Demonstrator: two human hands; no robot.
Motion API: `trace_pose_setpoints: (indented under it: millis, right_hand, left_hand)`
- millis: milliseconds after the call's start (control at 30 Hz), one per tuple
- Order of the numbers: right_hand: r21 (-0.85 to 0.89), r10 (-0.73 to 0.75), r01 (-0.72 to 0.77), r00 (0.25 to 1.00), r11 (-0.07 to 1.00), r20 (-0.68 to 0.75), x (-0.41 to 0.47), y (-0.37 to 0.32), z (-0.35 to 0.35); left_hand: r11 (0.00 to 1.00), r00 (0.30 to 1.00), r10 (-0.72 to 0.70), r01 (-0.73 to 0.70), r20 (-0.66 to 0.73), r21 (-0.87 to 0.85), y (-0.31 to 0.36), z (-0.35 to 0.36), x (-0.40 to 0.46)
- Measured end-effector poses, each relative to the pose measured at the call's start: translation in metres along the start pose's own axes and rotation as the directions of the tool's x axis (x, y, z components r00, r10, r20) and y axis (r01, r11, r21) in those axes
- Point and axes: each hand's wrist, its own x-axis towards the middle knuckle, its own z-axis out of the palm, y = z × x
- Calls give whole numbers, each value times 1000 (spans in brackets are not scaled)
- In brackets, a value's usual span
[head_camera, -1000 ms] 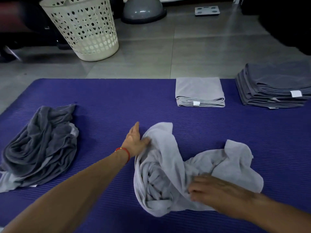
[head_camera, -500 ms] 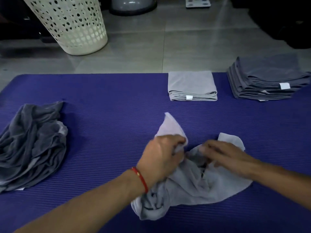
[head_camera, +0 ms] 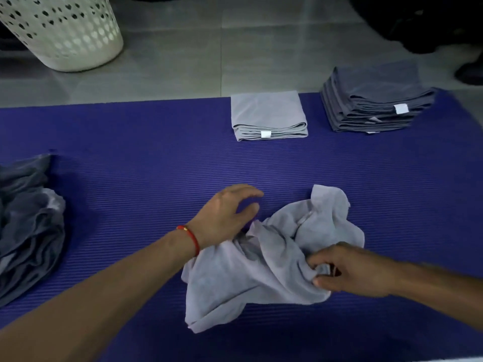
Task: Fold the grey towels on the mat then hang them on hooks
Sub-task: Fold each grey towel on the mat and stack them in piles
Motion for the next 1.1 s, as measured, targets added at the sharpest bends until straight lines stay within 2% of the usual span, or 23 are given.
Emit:
trace_pose_setpoints:
  millis: [67, 100, 133, 200, 267, 333, 400, 500, 567, 633, 700, 767, 833, 900, 967, 1000, 1100]
  right_hand:
    - [-167, -10, 18, 999, 986, 50, -15, 5, -1]
    - [-261, -1, 17, 998, 965, 62, -23, 10, -2]
    - [-353, 10, 14, 998, 936, 68, -31, 16, -2]
    - [-478, 58, -20, 996, 878, 65, -49, 35, -2]
    - [-530, 129, -74, 989, 845, 69, -67, 55, -4]
    - [-549, 183, -131, 982, 825, 41, -86, 70, -7]
    - [-529, 220, -207, 975, 823, -39, -101, 80, -12]
    - [-440, 269, -333, 941, 834, -203, -114, 89, -18]
    - [-356, 282, -398, 899, 846, -334, -118, 92, -20]
    - [-248, 300, -440, 842, 863, -449, -124, 93, -23]
    - [-179, 331, -470, 800, 865, -501, -131, 96, -26]
    - [-141, 371, -496, 784, 857, -498, -137, 99, -28]
    - [-107, 383, -499, 770, 860, -511, -144, 100, -32]
    - [-77, 384, -496, 753, 865, -535, -147, 95, -36]
    - [-74, 356, -477, 742, 876, -569, -148, 91, -41]
    - [-72, 344, -467, 738, 881, -581, -150, 88, -43]
    - [-30, 322, -442, 696, 896, -641, -154, 81, -45]
  left_hand:
    - [999, 991, 27, -23, 129, -36, 0, 12, 12]
    - [999, 970, 42, -37, 239, -25, 4, 17, 14]
    - [999, 925, 52, -47, 377, -21, 8, 21, 13]
    - [996, 790, 87, -56, 607, -70, 19, 28, 6]
    - [980, 726, 112, 31, 679, -195, 28, 32, 0]
    - [918, 754, 77, 201, 652, -341, 30, 33, -1]
    - [925, 810, 10, 215, 586, -312, 28, 41, 1]
    - [999, 827, 18, 14, 561, -52, 29, 58, 1]
    - [977, 809, 51, -161, 586, 138, 29, 65, 0]
    - [951, 790, 38, -216, 612, 219, 32, 64, -3]
    - [964, 798, -9, -152, 602, 217, 37, 61, -7]
    - [981, 817, -126, 20, 563, 191, 47, 57, -10]
    - [974, 792, -218, 144, 570, 173, 59, 57, -14]
    - [970, 790, -214, 104, 574, 218, 66, 57, -20]
    - [963, 819, -171, 22, 547, 269, 64, 62, -24]
    - [966, 838, -166, 33, 520, 256, 61, 64, -25]
    - [983, 878, -159, 181, 451, -5, 54, 63, -22]
